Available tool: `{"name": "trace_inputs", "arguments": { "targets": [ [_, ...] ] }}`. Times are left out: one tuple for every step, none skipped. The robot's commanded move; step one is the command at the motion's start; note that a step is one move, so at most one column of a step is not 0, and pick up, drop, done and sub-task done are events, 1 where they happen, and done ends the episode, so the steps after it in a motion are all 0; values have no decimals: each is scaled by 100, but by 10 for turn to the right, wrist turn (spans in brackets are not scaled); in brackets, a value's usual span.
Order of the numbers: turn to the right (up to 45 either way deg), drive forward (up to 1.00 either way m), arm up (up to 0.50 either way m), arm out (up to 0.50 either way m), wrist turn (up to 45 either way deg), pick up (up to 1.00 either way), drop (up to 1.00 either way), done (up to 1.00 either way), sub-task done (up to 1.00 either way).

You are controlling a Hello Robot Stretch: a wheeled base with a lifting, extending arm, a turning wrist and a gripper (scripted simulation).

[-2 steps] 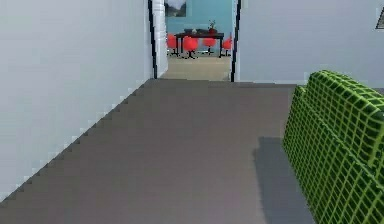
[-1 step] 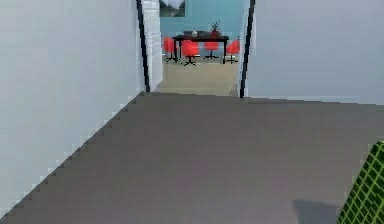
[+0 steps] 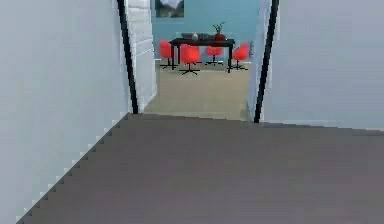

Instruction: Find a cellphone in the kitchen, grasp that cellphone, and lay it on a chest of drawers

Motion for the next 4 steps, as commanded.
{"name": "trace_inputs", "arguments": {
  "targets": [
    [0,100,0,0,0,0,0,0,0],
    [0,100,0,0,0,0,0,0,0],
    [-30,0,0,0,0,0,0,0,0],
    [0,100,0,0,0,0,0,0,0]
  ]
}}
